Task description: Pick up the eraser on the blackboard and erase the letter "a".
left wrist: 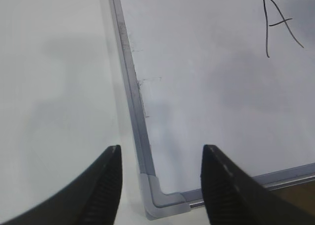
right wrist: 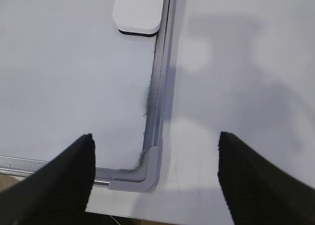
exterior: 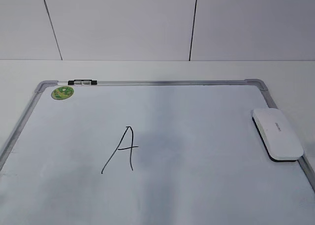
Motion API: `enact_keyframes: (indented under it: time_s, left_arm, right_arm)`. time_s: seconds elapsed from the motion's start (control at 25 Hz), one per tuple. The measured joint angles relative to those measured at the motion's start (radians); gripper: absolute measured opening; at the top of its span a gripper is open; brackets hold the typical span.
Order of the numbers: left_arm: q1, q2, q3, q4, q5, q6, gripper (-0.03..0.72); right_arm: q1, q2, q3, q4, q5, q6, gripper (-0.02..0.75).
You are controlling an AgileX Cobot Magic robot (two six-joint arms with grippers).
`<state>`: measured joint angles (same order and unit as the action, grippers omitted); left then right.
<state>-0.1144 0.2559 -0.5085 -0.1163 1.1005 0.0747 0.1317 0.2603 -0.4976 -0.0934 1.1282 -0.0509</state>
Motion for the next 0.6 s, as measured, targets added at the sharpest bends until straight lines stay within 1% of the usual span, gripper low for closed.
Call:
enact_keyframes:
  time_s: [0.6]
  left_arm:
    - [0.000,0.000,0.000,0.000,0.000,0.000,0.380]
  right_arm:
    - [0.000,0.000,0.000,0.000,0.002,0.002,0.592]
